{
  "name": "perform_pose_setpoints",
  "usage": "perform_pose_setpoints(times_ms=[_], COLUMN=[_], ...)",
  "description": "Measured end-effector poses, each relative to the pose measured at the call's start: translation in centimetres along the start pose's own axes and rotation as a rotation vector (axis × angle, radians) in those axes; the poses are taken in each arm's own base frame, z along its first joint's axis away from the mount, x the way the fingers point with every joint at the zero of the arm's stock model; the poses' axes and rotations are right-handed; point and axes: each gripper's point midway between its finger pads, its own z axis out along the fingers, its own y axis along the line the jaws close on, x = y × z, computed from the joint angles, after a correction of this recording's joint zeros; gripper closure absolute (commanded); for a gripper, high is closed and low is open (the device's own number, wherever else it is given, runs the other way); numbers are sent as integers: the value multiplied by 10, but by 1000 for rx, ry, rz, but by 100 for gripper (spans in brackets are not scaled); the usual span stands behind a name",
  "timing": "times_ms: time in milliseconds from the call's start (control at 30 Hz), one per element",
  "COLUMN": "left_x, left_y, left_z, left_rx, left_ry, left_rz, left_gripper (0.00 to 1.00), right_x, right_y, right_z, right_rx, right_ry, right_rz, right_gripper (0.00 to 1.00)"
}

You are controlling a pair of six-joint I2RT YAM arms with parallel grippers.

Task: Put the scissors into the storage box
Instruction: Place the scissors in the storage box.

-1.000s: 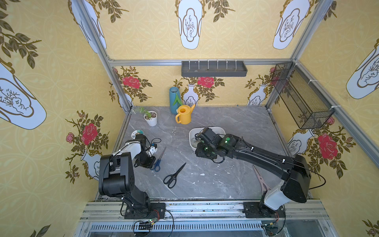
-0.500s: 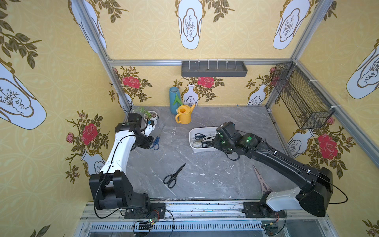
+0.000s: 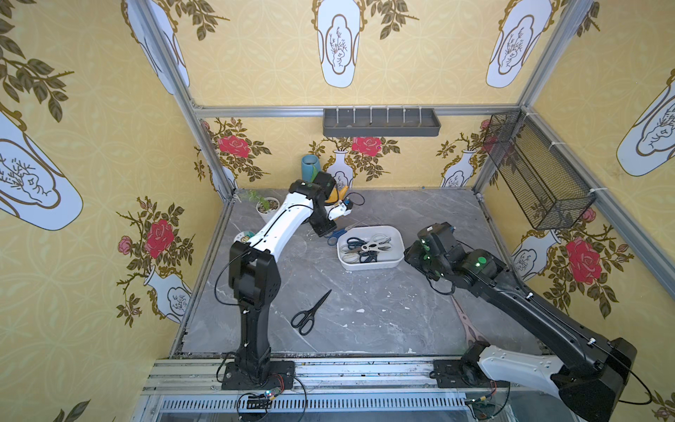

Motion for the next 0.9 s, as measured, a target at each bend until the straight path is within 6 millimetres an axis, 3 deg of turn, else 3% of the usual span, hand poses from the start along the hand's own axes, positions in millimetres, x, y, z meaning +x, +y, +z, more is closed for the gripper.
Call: perform_pose_setpoints(times_ms=[133,367,567,767,900], left_x=[-30,-40,-51,-53,-61], left_y=[-1,10,-9,-10,-9], left_z=[33,70,98,105,93], left_rx=[-3,-47,-29,-38,-55], left_ry=[9,66,87,91,59], left_rz=[125,237,324,310,291], left_gripper=[100,100,95,61,44], right_x=[0,3,3,2,5], right_y=[-15,-37,-46,-45,-47], right_z=[-11,-22,-27,-28,-26], right_rx=[5,8,24,20,24], right_ry=[-22,-44,-54,-58,-47], right_rz=[32,86,93,95,92], right_gripper=[49,49,49,47,45])
